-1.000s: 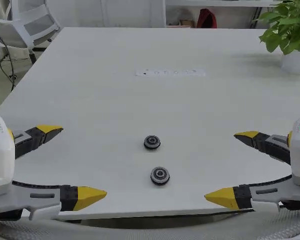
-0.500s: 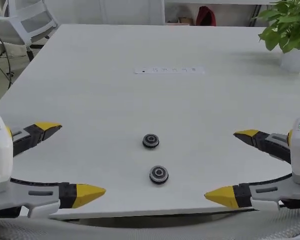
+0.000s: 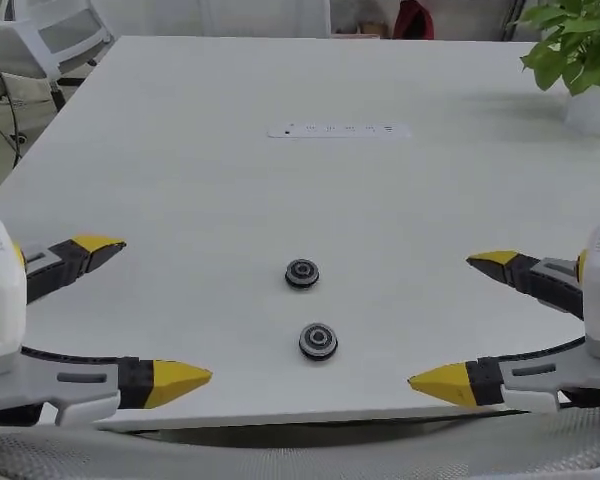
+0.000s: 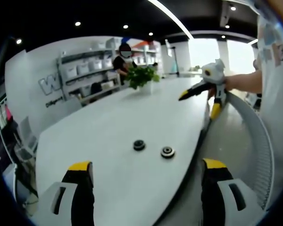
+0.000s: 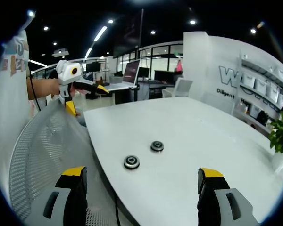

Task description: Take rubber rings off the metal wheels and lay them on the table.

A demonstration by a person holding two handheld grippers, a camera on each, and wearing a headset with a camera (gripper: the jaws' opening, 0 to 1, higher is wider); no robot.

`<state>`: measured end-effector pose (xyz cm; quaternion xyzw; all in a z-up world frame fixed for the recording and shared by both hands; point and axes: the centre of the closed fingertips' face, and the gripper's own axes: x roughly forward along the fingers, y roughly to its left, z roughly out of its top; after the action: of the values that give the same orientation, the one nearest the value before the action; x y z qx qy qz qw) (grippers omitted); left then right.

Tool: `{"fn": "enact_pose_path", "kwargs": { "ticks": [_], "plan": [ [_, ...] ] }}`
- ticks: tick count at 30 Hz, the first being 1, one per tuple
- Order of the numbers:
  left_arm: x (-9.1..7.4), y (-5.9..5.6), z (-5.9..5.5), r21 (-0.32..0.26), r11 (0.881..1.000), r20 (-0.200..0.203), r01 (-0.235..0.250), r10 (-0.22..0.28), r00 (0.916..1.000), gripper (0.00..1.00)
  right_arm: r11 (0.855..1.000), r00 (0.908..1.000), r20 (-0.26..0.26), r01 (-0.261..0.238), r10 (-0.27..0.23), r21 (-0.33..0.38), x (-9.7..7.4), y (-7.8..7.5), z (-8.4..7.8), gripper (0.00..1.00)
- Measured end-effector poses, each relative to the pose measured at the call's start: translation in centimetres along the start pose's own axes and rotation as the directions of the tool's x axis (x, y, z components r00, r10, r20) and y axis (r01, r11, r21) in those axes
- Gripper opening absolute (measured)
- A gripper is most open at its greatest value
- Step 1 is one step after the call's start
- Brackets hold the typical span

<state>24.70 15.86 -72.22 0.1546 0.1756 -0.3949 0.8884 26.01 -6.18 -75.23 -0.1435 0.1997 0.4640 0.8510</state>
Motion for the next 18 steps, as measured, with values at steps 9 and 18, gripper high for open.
{"fn": "enact_pose_path", "kwargs": {
  "ticks": [9, 18],
  "plan": [
    [0.7, 0.2, -0.1, 0.002, 1.0, -0.005, 0.02, -0.02, 0.9998, 0.95, 1.0, 0.9999, 0.008, -0.009, 0.009, 0.011, 0.6, -0.2, 0.2, 0.99],
    [1.7, 0.5, 0.2, 0.018, 0.999, -0.002, 0.043, -0.043, 0.9991, 0.95, 1.0, 0.9997, 0.014, -0.022, 0.022, 0.002, 1.0, -0.8, 0.4, 0.99]
  ]
}}
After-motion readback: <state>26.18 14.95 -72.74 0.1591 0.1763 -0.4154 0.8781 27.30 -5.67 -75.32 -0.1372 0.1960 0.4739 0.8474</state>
